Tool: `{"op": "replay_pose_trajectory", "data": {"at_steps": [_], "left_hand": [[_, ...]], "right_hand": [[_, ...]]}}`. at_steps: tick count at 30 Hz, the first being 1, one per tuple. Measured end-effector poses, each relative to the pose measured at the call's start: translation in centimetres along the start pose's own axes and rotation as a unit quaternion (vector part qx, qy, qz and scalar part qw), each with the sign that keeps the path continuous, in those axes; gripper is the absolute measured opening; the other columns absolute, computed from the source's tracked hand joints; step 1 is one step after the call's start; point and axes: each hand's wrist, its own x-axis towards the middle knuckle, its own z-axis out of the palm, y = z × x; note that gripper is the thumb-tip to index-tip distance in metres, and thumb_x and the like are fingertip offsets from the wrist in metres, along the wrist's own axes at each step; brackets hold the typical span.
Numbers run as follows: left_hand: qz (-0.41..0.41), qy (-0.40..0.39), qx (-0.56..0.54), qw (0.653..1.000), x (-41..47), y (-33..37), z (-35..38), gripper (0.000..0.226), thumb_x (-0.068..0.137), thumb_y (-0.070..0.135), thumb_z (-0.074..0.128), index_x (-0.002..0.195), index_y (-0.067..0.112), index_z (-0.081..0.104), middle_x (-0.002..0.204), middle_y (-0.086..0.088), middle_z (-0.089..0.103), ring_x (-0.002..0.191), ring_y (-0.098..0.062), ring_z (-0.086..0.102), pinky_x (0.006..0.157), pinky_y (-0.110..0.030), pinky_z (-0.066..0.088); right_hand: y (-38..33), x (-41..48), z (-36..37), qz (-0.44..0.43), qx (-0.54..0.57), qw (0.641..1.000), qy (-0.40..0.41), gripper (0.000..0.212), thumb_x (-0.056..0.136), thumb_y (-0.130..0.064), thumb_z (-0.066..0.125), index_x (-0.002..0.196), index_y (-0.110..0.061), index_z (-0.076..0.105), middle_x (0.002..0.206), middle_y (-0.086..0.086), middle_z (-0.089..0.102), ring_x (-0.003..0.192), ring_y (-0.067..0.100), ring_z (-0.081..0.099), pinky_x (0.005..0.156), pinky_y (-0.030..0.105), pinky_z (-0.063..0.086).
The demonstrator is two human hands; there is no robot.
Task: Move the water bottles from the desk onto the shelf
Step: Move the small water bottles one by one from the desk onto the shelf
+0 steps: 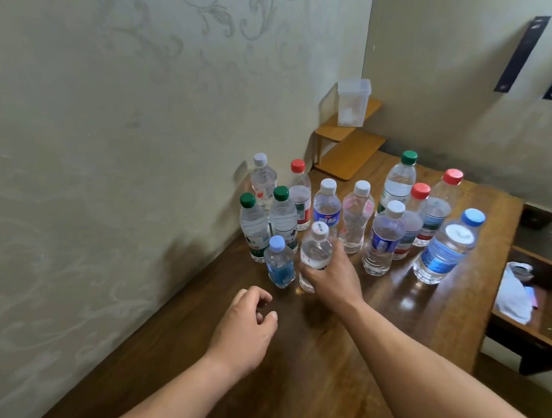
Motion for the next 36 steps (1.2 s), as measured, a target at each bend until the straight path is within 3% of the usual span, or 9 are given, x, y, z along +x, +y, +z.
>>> {"op": "replay_pose_trajectory", "data": {"at_steps": [9,14,19,21,24,28,31,34,36], "left_hand": [[0.033,-0.026,-0.025,0.999,-2.8,-1.6,-1.3,0.038,0.097,0.035,0.073,0.131,0.033,0.057,0.126,0.013,0.057,0.109,-0.006,0.059,0.09,-0.019,0.048],[0.086,-0.011,-0.079,0.993,-7.5,-3.5,-6.1,0.063,0.086,0.038,0.084,0.141,0.036,0.054,0.134,0.015,0.06,0.121,-0.006,0.059,0.099,-0.024,0.049],[0.163,0.097,-0.145,0.971,-17.1,-9.9,-13.8,0.052,0.077,0.034,0.085,0.122,0.046,0.063,0.118,0.026,0.069,0.113,0.007,0.064,0.094,-0.025,0.056],[0.151,0.138,-0.104,0.973,-21.4,-14.3,-17.3,0.047,0.079,0.049,0.082,0.121,0.049,0.059,0.116,0.025,0.067,0.11,0.007,0.064,0.093,-0.017,0.05],[0.085,0.171,-0.008,0.982,-27.6,-22.2,-21.6,0.062,0.077,0.067,0.07,0.129,0.039,0.054,0.125,0.014,0.063,0.119,-0.009,0.064,0.097,-0.032,0.052],[0.049,0.209,-0.006,0.977,-34.9,-31.3,-28.2,0.061,0.077,0.067,0.057,0.125,0.029,0.055,0.125,0.012,0.061,0.119,-0.011,0.062,0.1,-0.034,0.052],[0.02,0.292,0.062,0.954,-39.9,-37.5,-32.3,0.061,0.077,0.075,0.051,0.119,0.031,0.059,0.118,0.011,0.06,0.112,-0.008,0.061,0.095,-0.037,0.054],[-0.013,0.385,0.082,0.919,-43.0,-42.6,-35.1,0.048,0.074,0.058,0.073,0.113,0.032,0.063,0.106,0.015,0.057,0.099,-0.007,0.06,0.082,-0.03,0.056],[-0.032,0.392,0.061,0.917,-44.0,-44.6,-37.2,0.046,0.076,0.055,0.07,0.116,0.033,0.062,0.109,0.017,0.058,0.103,-0.007,0.06,0.087,-0.033,0.057]], "right_hand": [[-0.7,-8.9,-2.0,-0.011,-0.027,1.0,-0.001,0.063,0.074,-0.045,0.088,0.125,-0.043,0.051,0.117,-0.014,0.07,0.107,0.007,0.07,0.088,0.037,0.059],[-9.7,-16.1,-0.1,-0.117,-0.035,0.991,-0.045,0.063,0.072,-0.049,0.084,0.127,-0.042,0.053,0.116,-0.016,0.071,0.104,0.0,0.07,0.089,0.036,0.06],[-18.8,-27.0,7.1,-0.175,0.014,0.98,-0.097,0.061,0.075,-0.055,0.087,0.126,-0.036,0.059,0.116,-0.007,0.073,0.108,0.01,0.073,0.091,0.044,0.061],[-21.6,-31.6,10.6,-0.19,0.011,0.974,-0.119,0.062,0.073,-0.056,0.089,0.122,-0.033,0.06,0.112,-0.006,0.072,0.106,0.012,0.073,0.091,0.048,0.06],[-25.8,-38.7,16.0,-0.234,-0.018,0.958,-0.164,0.062,0.066,-0.057,0.09,0.118,-0.042,0.061,0.11,-0.01,0.071,0.102,0.005,0.072,0.087,0.042,0.061],[-31.9,-47.2,23.3,-0.336,-0.053,0.914,-0.221,0.066,0.067,-0.055,0.09,0.116,-0.076,0.051,0.109,-0.016,0.069,0.102,-0.004,0.069,0.085,0.028,0.058],[-36.0,-51.2,28.3,-0.369,-0.061,0.874,-0.311,0.065,0.06,-0.076,0.069,0.118,-0.059,0.047,0.114,-0.026,0.06,0.104,-0.02,0.06,0.084,0.018,0.054],[-39.4,-53.6,33.0,-0.377,-0.062,0.842,-0.381,0.066,0.066,-0.073,0.067,0.125,-0.047,0.051,0.12,-0.023,0.059,0.112,-0.002,0.064,0.093,0.034,0.058],[-41.1,-54.6,36.0,-0.379,-0.05,0.839,-0.387,0.058,0.071,-0.067,0.07,0.123,-0.05,0.054,0.118,-0.022,0.064,0.107,-0.002,0.068,0.089,0.028,0.058]]}}
